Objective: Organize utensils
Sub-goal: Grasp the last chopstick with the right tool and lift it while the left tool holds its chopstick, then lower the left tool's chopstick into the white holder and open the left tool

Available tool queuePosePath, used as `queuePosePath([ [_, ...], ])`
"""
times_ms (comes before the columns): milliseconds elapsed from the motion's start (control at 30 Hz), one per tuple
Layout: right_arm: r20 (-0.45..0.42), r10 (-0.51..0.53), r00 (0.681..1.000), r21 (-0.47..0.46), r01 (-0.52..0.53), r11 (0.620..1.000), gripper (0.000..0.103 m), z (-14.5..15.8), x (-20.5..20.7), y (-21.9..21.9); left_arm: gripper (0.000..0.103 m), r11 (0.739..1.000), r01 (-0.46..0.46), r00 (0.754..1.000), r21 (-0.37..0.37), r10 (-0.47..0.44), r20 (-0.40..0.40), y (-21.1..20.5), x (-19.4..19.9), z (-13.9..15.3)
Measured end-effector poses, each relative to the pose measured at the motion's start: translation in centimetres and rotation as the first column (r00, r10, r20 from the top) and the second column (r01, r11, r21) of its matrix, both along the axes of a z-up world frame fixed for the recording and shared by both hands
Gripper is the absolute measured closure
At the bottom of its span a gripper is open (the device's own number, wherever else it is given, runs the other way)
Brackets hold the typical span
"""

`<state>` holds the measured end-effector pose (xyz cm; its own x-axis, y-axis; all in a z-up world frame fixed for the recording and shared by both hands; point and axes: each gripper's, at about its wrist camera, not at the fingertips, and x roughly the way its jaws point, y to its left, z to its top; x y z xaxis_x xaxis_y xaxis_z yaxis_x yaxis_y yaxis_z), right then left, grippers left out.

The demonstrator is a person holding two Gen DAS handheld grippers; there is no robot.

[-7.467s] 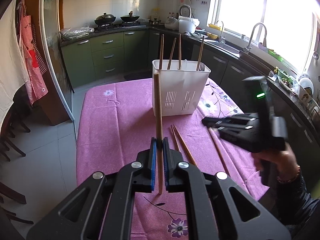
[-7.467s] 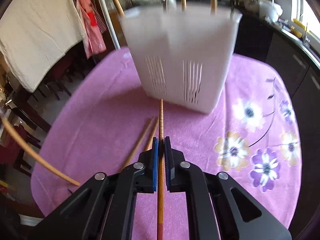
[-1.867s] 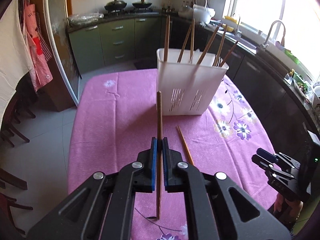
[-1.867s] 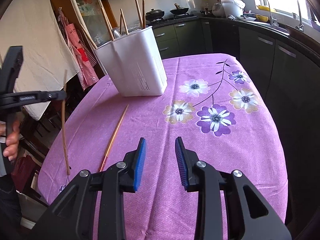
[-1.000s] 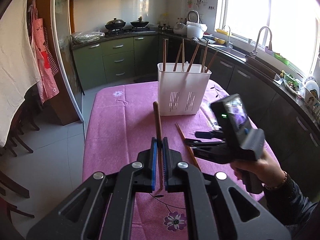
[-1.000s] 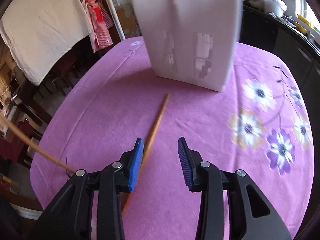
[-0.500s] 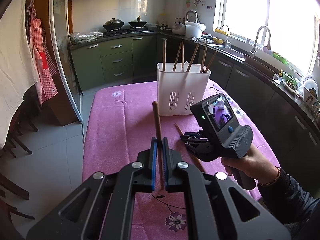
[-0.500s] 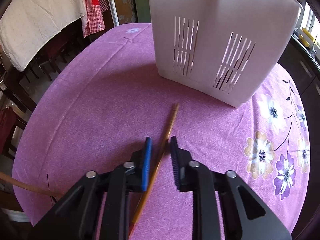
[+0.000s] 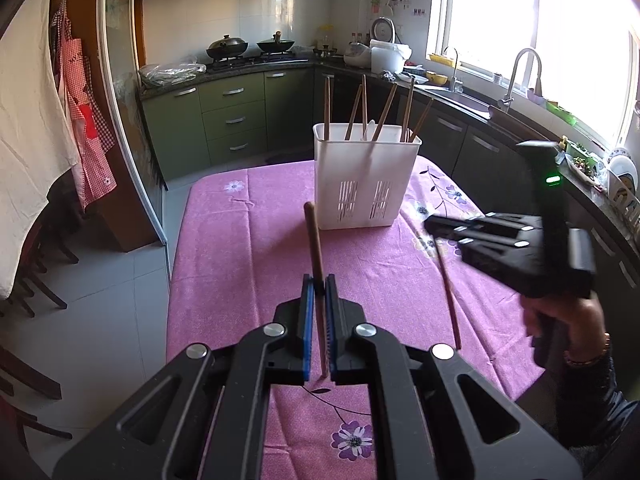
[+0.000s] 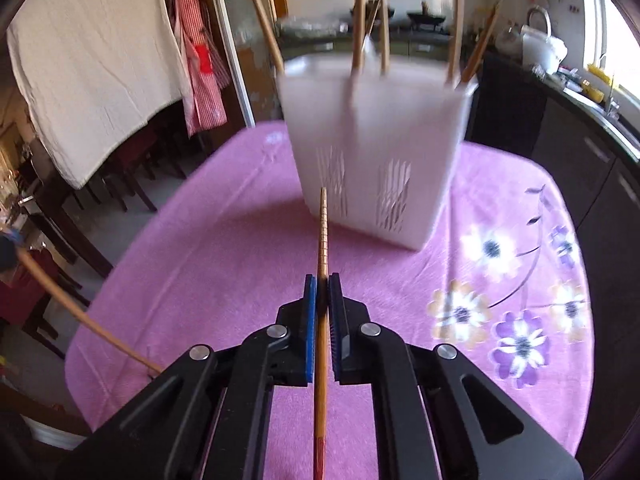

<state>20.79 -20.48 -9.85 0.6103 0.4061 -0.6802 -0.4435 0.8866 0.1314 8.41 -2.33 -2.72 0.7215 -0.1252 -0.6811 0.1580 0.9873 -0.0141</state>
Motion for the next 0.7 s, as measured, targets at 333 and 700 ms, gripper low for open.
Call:
queuePosePath([
  [333,0.172,-0.025,0.985,0.029,0.020,0.999,0.096,4.7,-7.5,-5.3,0.097,1.000,-0.001,1.000,0.007,0.001,0.004,-0.1,-0.2,-0.1],
  [700,0.172,-0.057,0.983,0.090,0.042,0.995,0.096,5.1,-11.3,-8.3,0.098,1.000,0.019,1.000,-0.010,-0.019,-0.016,-0.4,0.5,0.3],
])
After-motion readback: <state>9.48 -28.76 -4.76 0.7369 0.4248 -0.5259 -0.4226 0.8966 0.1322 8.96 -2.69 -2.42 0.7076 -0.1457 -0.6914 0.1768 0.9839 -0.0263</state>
